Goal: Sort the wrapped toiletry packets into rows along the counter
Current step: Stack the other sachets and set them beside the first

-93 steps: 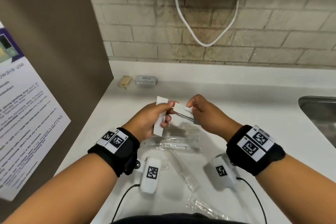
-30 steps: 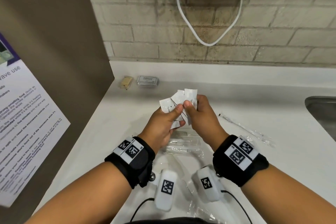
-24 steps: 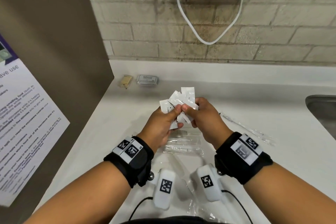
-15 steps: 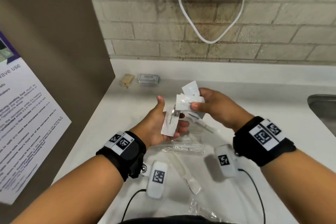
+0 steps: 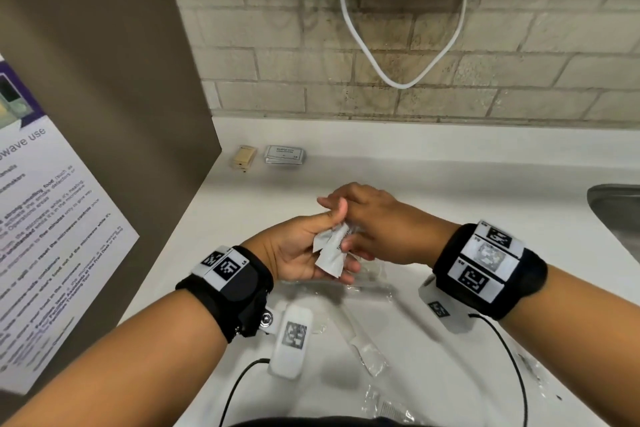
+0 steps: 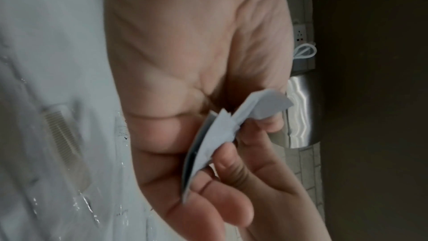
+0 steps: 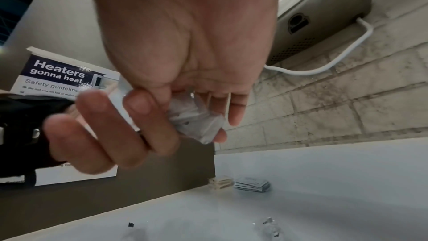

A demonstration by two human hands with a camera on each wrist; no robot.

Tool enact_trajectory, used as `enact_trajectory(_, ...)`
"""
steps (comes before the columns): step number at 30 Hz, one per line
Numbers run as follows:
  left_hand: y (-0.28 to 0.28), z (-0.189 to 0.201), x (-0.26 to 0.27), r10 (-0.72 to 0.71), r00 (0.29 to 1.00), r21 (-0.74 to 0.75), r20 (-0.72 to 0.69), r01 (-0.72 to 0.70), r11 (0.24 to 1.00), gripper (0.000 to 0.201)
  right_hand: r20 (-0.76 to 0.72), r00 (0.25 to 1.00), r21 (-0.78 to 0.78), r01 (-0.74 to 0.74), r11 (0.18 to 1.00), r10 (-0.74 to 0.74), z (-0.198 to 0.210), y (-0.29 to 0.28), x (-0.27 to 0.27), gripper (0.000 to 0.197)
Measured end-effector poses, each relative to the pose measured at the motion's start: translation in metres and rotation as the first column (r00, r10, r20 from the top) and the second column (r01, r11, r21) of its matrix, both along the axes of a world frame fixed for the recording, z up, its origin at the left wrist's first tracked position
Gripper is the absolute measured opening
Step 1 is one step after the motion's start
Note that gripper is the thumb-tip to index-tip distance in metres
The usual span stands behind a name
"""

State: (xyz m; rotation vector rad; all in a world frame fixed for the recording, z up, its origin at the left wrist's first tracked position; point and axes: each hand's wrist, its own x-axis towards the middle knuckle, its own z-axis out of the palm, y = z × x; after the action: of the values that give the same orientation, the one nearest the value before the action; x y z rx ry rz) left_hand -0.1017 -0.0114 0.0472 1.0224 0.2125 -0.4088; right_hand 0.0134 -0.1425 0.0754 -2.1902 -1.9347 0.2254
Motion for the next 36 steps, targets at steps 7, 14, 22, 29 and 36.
enact_trajectory(7,-0.002,-0.001,0.002,0.106,0.994,-0.132,0.022,-0.102,0.986,0.045,-0.391,0.919,-0.046,0.033,0.998,-0.048,0.008,-0.015,-0.006,0.121)
enact_trajectory(14,-0.014,-0.006,0.004,0.291,0.957,-0.175,-0.015,-0.289,0.941,0.024,-0.309,0.946,0.101,0.135,0.986,-0.098,-0.012,-0.012,-0.007,0.111)
enact_trajectory(22,-0.014,-0.009,-0.001,0.395,0.919,-0.235,0.014,-0.381,0.894,0.041,-0.861,0.452,0.094,0.596,0.798,-0.236,-0.019,-0.006,0.007,0.032)
enact_trajectory(29,-0.013,-0.015,-0.005,0.279,0.96,-0.147,0.021,-0.273,0.951,0.046,-0.813,0.479,0.137,0.709,0.692,-0.33,-0.008,-0.006,0.027,0.022)
enact_trajectory(36,-0.008,-0.023,0.003,0.445,0.891,-0.224,-0.086,-0.453,0.863,0.057,-0.635,0.725,0.064,0.393,0.917,-0.267,0.015,-0.007,0.029,0.021)
